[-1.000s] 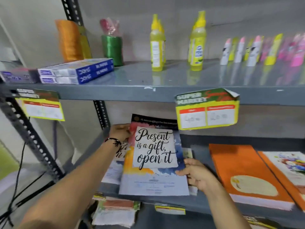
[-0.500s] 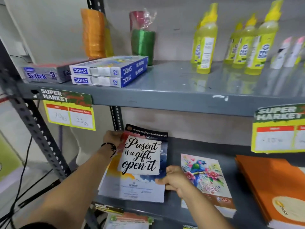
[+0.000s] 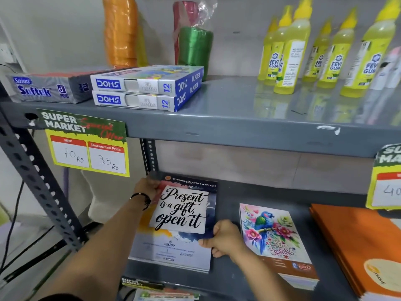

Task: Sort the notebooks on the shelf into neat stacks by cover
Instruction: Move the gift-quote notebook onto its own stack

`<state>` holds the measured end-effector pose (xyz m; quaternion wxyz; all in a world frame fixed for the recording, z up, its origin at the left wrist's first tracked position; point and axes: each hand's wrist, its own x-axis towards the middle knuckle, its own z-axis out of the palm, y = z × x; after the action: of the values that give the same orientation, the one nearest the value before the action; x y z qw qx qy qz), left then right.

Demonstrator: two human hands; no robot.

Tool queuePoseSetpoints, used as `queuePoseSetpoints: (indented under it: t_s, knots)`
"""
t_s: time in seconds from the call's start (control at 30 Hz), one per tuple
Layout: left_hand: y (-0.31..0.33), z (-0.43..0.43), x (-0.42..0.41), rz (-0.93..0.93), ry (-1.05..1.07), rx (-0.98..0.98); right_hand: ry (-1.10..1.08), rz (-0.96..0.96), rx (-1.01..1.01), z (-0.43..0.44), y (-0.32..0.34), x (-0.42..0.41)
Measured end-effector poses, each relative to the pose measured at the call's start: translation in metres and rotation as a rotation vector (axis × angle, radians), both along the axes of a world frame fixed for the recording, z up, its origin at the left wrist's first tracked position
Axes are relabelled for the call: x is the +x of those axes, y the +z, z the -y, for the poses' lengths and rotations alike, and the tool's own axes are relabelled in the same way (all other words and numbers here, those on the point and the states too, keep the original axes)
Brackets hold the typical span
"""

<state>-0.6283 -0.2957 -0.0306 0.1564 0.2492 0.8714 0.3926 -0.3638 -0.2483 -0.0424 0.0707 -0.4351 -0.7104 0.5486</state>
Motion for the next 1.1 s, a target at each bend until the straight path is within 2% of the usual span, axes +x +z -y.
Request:
queuePoseSetpoints:
  t_s: [0.13,0.3,0.4,0.47,0.57,0.73,0.87,0.93,1.0,1.07,1.1]
  knots:
    - [-0.007,-0.003,0.002,0.008,0.006,0.025,0.028,0.038,0.13,0.001,0.0,-0.002]
    - [-0.01,-0.004,0.001,-0.018,0.046,-0.006,0.063,0.073,0.161,0.002,0.004,-0.003]
    - [-0.005,-0.001,0.01,-0.124,-0.01,-0.093,0.07,0.134,0.207,0.0,0.006,0.002]
    - [0.005,0.0,0.023,-0.234,-0.059,-0.151,0.068,0.154,0.375,-0.007,0.011,0.009]
    - [0.027,-0.006,0.048,-0.339,-0.118,-0.075,-0.005,0.029,0.525,-0.023,0.023,0.026]
    - [0.072,-0.039,0.117,-0.233,-0.214,0.282,-0.213,-0.189,0.556,-0.054,0.041,0.083]
    - [0.087,-0.076,0.196,-0.126,-0.283,0.447,-0.375,-0.386,0.506,-0.086,0.039,0.146]
    - [0.084,-0.096,0.239,-0.101,-0.347,0.423,-0.431,-0.41,0.446,-0.103,0.039,0.181]
    - [0.076,-0.12,0.282,-0.076,-0.399,0.31,-0.497,-0.441,0.447,-0.122,0.039,0.218]
    - [0.072,-0.148,0.331,0.073,-0.397,0.143,-0.545,-0.435,0.487,-0.143,0.04,0.263]
    - [0.073,-0.16,0.351,0.108,-0.425,0.169,-0.556,-0.441,0.473,-0.15,0.04,0.28]
